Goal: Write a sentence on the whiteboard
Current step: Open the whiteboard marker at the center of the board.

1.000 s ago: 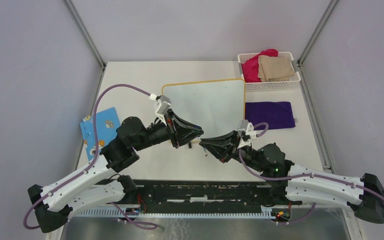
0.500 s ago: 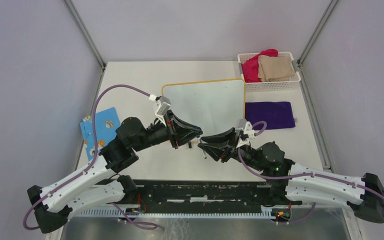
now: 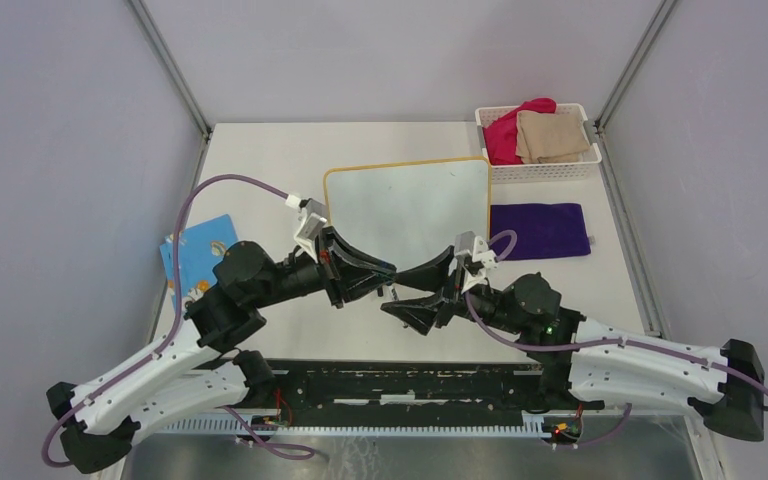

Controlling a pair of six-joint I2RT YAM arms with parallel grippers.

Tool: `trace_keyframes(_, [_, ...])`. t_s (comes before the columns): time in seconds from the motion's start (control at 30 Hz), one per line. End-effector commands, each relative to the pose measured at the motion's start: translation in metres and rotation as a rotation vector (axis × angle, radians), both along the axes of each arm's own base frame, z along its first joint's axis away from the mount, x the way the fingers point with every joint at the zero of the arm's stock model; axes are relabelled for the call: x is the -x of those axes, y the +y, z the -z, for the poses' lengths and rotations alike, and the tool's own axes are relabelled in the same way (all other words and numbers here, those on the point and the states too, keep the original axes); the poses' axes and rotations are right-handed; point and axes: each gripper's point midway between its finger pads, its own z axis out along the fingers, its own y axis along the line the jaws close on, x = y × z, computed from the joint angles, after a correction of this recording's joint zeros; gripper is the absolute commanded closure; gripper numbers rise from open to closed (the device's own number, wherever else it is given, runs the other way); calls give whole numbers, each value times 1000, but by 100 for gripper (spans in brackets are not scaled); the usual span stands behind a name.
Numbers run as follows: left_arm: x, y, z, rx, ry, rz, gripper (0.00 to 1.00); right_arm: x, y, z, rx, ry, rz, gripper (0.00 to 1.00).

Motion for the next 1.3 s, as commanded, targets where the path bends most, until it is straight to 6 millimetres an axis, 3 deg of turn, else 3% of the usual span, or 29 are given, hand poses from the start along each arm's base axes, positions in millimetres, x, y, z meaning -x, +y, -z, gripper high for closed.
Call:
trace_keyframes(0.0, [16, 5, -22, 54, -67, 59, 98, 11, 3, -40, -119, -19, -68, 39])
trace_keyframes(0.2, [17, 10, -29, 74, -82, 45, 98, 13, 7, -37, -125, -7, -88, 73])
trace_keyframes(0.3, [12, 15, -39, 95, -100, 4, 98, 11, 7, -28, -105, -7, -72, 99])
trace_keyframes(0.67, [-7, 32, -84, 200, -160, -156, 98, 7, -2, -3, -64, 13, -33, 100])
trace_keyframes(1.03, [-14, 33, -80, 202, -146, -187, 98, 3, -8, -3, -67, 3, 0, 100])
trace_keyframes(1.27, [-18, 41, -92, 230, -144, -235, 98, 1, -13, 0, -62, -2, 22, 100])
